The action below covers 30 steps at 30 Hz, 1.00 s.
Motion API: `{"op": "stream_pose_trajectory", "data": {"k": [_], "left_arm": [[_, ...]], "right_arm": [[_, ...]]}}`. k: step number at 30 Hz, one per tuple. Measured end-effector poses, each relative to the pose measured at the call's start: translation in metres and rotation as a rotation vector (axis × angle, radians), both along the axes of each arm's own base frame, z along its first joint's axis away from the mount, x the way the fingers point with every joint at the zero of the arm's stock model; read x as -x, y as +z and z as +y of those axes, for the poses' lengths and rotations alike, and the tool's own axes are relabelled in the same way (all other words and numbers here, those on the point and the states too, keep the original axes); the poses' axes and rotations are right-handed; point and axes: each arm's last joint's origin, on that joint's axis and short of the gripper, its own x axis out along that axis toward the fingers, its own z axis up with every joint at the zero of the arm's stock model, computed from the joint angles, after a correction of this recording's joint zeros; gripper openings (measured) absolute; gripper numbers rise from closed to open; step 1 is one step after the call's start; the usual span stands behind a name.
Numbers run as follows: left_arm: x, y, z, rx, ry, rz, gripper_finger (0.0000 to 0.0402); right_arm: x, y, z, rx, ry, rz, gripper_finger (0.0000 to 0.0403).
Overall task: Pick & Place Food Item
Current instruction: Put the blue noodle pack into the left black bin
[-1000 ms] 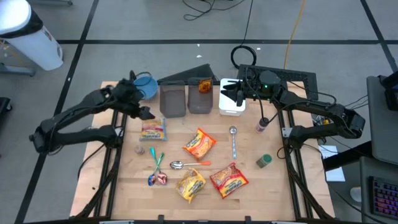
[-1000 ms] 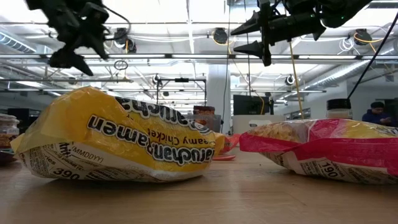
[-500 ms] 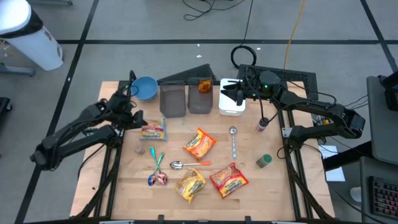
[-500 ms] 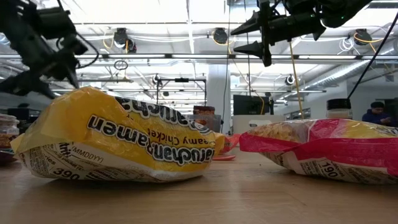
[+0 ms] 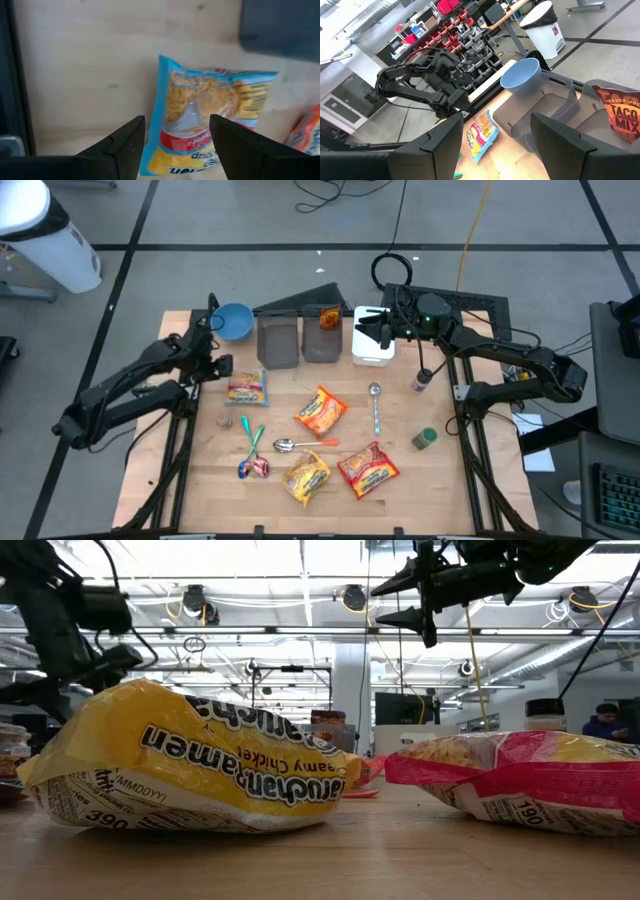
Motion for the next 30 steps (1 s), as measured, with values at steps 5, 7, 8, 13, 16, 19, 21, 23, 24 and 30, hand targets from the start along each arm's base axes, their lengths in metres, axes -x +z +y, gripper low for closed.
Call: {"op": "stream_pose_trajectory", "data": {"k": [5,7,8,13,16,19,21,23,24,30], "left_arm": [[-0.002,-0.008,0.013,0.012,-0.032,0.017,0.0230],[-0.002,-0.010,0.019,0.001,-0.037,0.015,0.0230],[-0.002,-0.011,0.021,-0.003,-0.037,0.010,0.0230],[-0.004,-0.016,0.034,-0.015,-0.021,-0.007,0.0230],[-0.004,-0.021,0.039,0.013,-0.033,-0.011,0.0230],[-0.005,-0.026,0.041,0.042,-0.057,0.004,0.0230],[-0.006,-0.028,0.041,0.058,-0.088,-0.008,0.0230],[-0.007,-0.029,0.042,0.070,-0.122,-0.029,0.0230],[-0.007,-0.030,0.042,0.073,-0.130,-0.031,0.0230],[-0.007,-0.030,0.042,0.066,-0.142,-0.031,0.0230]], "right_arm": [[0.000,0.000,0.000,0.000,0.001,0.000,0.0226],[0.000,0.000,0.000,-0.002,0.007,0.000,0.0226],[0.000,0.000,0.001,-0.004,0.019,-0.001,0.0226],[0.000,0.000,0.001,-0.007,0.026,-0.002,0.0226],[0.000,0.000,0.001,-0.007,0.026,-0.002,0.0226],[0.000,0.000,0.001,-0.007,0.026,-0.002,0.0226],[0.000,0.000,0.001,-0.007,0.026,-0.002,0.0226],[0.000,0.000,0.001,-0.007,0.026,-0.002,0.0226],[0.000,0.000,0.001,-0.007,0.025,-0.002,0.0226],[0.000,0.000,0.001,-0.007,0.025,-0.002,0.0226]]}}
